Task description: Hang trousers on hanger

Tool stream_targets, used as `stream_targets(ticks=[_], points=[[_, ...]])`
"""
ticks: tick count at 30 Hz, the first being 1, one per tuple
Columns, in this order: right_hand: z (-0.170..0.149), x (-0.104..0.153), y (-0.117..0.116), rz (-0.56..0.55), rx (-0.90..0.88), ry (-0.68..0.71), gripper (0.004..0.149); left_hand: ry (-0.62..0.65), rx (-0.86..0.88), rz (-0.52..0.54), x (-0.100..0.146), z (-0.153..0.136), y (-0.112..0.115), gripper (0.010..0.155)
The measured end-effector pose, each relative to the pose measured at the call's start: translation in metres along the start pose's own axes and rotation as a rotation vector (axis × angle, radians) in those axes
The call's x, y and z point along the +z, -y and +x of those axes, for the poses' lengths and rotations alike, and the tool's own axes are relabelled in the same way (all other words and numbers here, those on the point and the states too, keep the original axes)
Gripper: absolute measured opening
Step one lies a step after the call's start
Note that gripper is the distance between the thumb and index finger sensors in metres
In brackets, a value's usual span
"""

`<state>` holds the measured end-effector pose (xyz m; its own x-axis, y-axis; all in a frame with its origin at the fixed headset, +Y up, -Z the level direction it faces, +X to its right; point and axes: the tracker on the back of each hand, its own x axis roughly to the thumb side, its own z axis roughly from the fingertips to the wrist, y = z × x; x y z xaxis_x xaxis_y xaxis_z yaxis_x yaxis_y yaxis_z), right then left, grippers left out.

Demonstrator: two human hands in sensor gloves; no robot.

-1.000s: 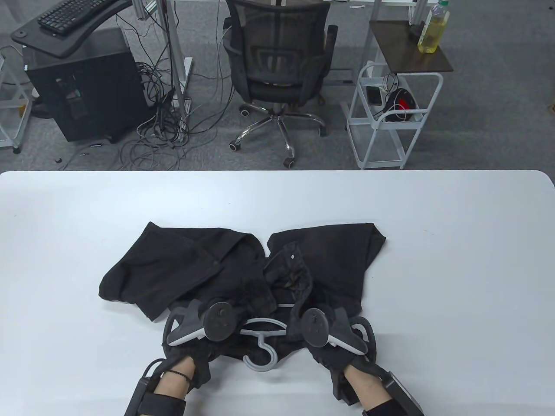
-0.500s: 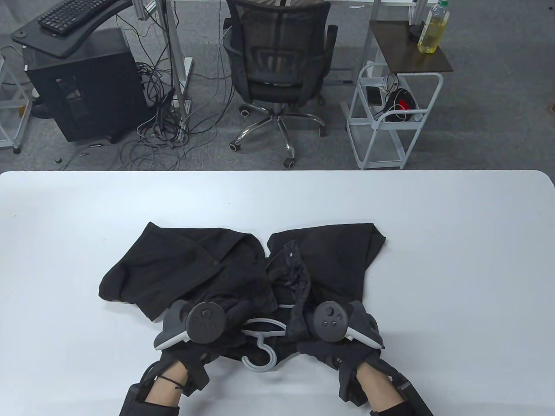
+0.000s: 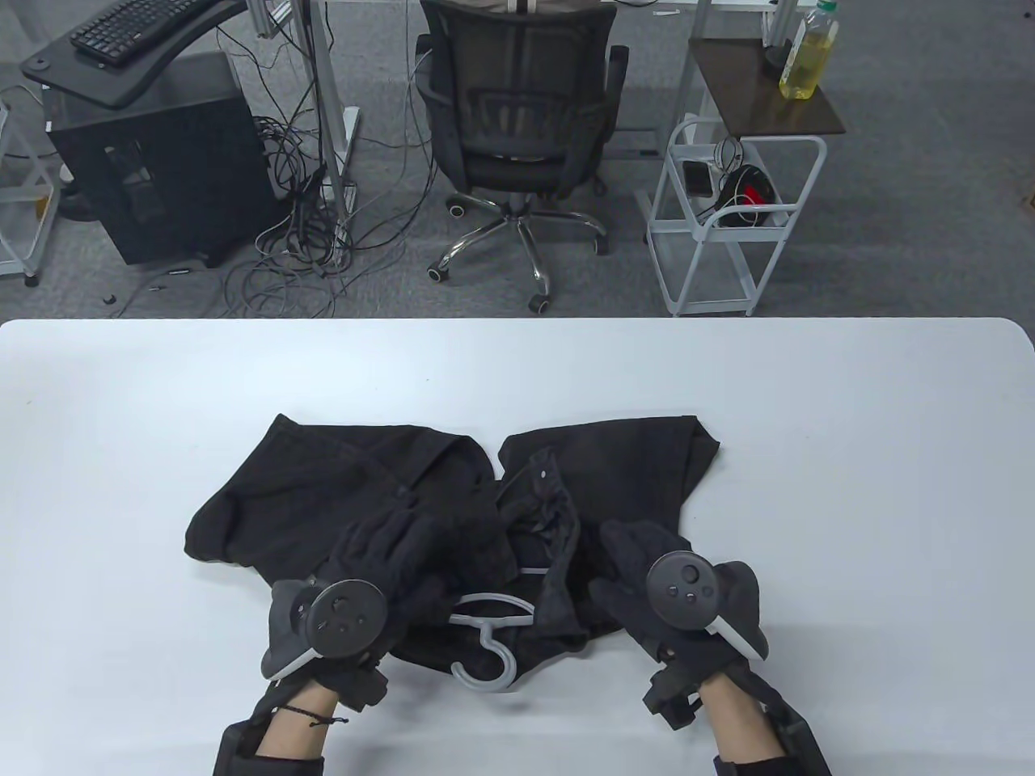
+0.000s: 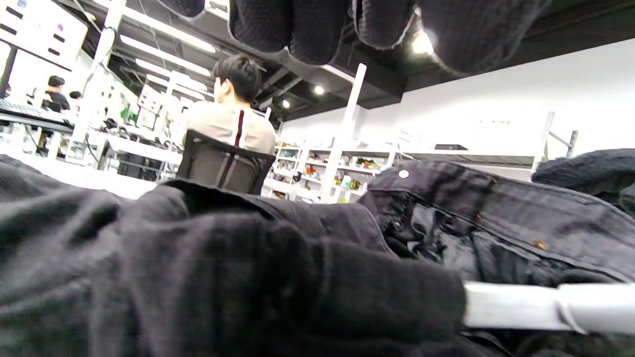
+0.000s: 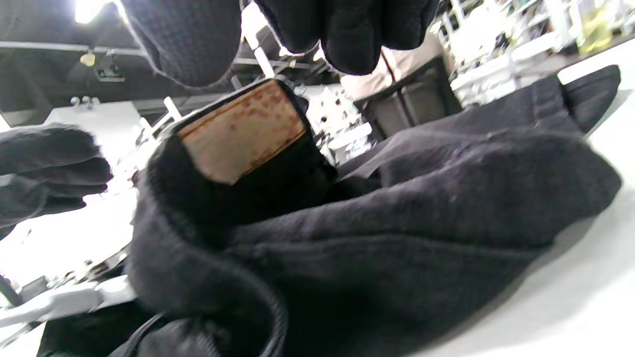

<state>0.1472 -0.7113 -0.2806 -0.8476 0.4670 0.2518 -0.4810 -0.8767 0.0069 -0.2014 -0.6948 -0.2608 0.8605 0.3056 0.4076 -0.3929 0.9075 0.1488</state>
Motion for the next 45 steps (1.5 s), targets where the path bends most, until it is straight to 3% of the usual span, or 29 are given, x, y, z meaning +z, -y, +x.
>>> stream_targets(ticks=[8, 17, 23, 26, 32, 45], points=[[-0.012, 0.0, 0.002, -0.09, 0.034, -0.08, 0.073, -0.026, -0.003, 0.041, 0.002, -0.009, -0.004, 0.069], [-0.029, -0.002, 0.003, -0.094, 0.048, -0.147, 0.077, -0.1, -0.064, 0.027, 0.0, -0.019, -0.001, 0.074], [-0.039, -0.004, 0.0, -0.053, 0.063, -0.201, 0.081, -0.18, -0.043, -0.074, -0.002, -0.033, 0.01, 0.077], [-0.046, -0.006, -0.005, 0.016, 0.077, -0.234, 0.083, -0.248, -0.022, -0.16, -0.003, -0.039, 0.017, 0.076], [-0.057, -0.009, -0.016, 0.12, 0.072, -0.288, 0.084, -0.283, -0.009, -0.216, -0.003, -0.047, 0.025, 0.077], [-0.06, -0.009, -0.015, 0.125, 0.054, -0.298, 0.083, -0.271, 0.015, -0.234, -0.005, -0.048, 0.027, 0.076]])
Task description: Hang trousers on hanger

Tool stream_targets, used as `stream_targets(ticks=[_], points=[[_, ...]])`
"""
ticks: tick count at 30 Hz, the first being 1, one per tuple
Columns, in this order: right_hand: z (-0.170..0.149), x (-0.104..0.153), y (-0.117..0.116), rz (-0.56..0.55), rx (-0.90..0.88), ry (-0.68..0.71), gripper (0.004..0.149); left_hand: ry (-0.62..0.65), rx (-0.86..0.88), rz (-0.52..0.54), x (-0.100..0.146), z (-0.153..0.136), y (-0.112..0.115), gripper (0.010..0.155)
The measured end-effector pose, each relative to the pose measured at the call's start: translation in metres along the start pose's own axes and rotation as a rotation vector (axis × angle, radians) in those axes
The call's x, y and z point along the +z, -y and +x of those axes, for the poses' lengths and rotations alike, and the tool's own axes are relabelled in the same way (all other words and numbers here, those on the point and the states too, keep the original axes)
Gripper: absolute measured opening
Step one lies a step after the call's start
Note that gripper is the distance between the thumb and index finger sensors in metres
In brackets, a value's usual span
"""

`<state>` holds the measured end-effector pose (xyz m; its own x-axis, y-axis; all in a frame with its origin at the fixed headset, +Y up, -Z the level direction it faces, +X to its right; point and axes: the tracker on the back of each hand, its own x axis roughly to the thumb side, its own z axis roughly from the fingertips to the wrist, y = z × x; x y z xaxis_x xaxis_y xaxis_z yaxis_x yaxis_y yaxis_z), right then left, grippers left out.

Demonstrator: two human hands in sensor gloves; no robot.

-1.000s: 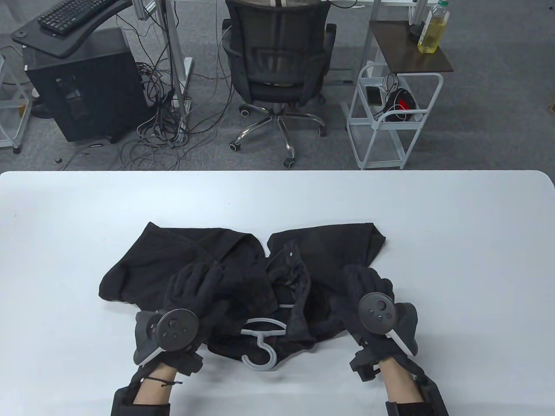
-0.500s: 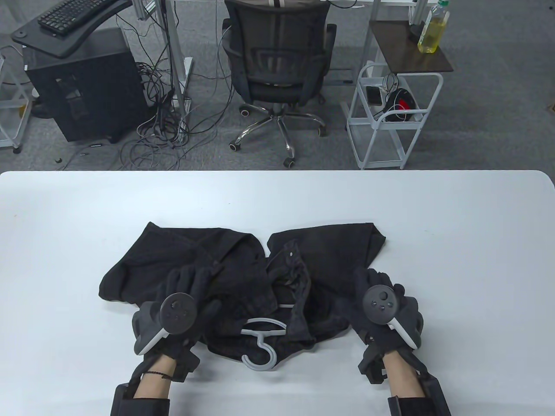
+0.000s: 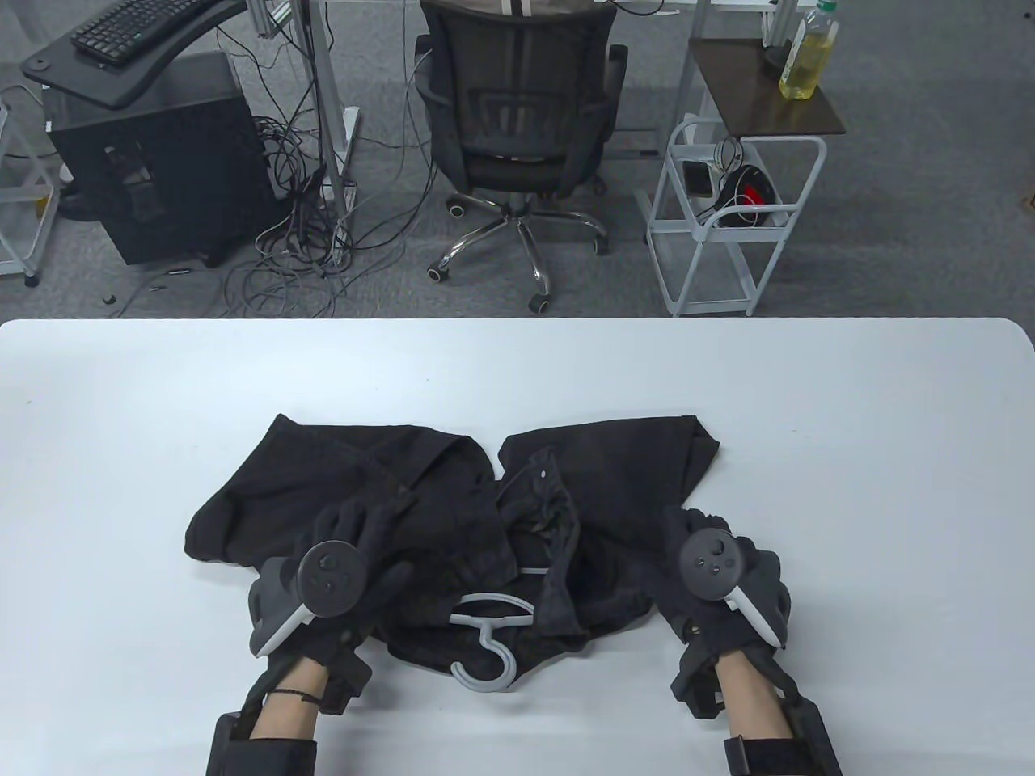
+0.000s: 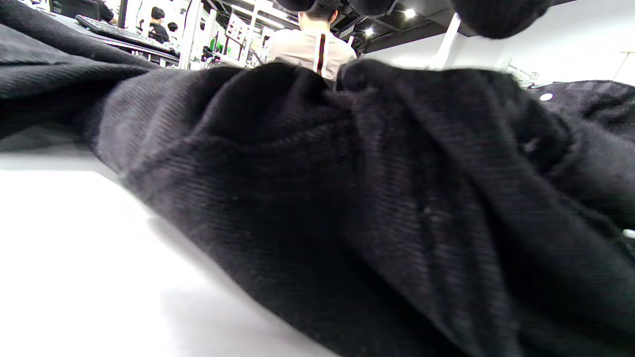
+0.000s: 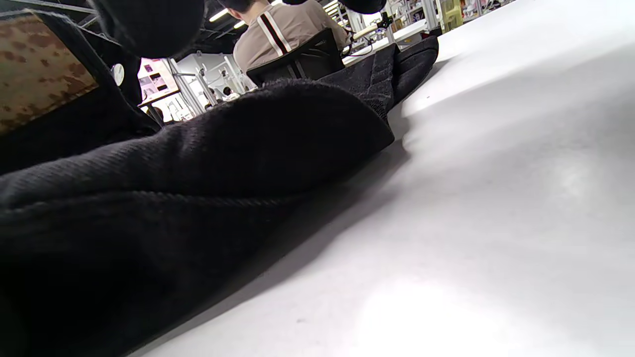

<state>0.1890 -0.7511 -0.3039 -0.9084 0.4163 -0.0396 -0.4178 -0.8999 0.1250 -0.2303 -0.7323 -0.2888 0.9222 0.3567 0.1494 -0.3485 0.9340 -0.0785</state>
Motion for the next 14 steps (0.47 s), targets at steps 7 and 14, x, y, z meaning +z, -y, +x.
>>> stream_targets(ticks=[7, 14], points=[[-0.0003, 0.0025, 0.0035, -0.003, -0.021, 0.004, 0.083, 0.025, 0.007, 0.003, 0.0024, 0.004, -0.0008, 0.076], [0.0001, 0.0023, 0.0041, 0.002, -0.016, 0.013, 0.082, 0.04, 0.013, 0.011, 0.0041, 0.0056, -0.0026, 0.075]])
